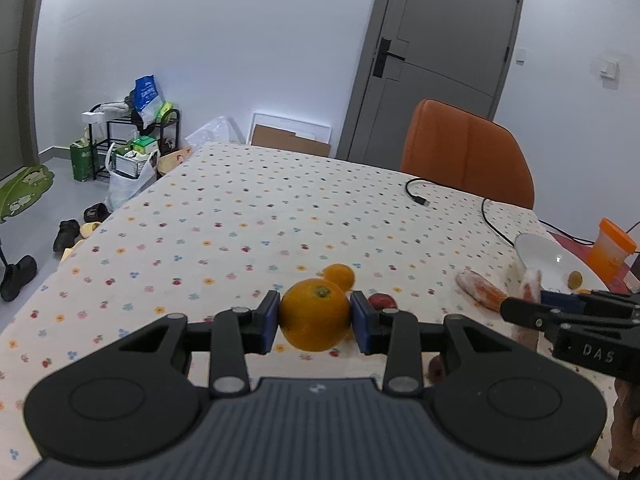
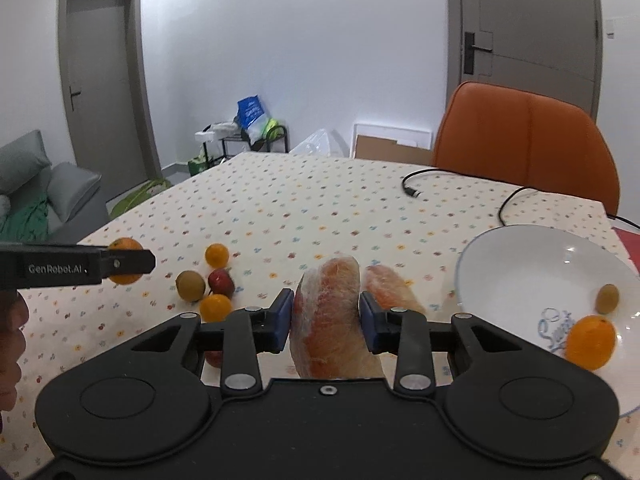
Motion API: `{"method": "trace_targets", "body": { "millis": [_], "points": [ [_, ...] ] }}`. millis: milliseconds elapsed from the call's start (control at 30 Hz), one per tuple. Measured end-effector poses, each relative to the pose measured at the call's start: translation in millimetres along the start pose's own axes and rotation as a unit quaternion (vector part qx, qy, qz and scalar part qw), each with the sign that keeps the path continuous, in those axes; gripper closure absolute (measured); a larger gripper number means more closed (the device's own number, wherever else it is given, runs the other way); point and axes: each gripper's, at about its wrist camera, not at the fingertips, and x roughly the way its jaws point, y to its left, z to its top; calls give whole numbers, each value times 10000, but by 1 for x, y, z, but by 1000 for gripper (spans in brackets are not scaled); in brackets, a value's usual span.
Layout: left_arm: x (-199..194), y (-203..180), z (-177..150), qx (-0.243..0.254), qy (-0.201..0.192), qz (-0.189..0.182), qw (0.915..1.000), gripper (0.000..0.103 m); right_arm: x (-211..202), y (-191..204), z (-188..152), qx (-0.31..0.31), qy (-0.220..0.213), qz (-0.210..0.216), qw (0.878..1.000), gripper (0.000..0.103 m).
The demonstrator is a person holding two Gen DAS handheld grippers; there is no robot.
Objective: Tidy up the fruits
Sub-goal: 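Carry the orange and pomelo segment to the white plate and open both tools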
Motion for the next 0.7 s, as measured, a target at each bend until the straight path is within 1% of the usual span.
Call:
{"method": "trace_targets", "body": {
  "millis": [200,367,500,700],
  "points": [
    [4,-16,6,140,-37,-132,9998,66,-14,-14,2,115,-187,-145,9997,70],
    [5,-38,12,363,-147,-347,9986,66,-25,-28,4,235,-343,-307,9987,70],
    [8,-54,15,482,-164,-485,9975,66,-32,-39,2,324,-419,-430,9977,70],
    [14,-76,15,649,-136,-633,9958,66,-42,-55,-2,488,-510,-404,9967,70]
  ]
}}
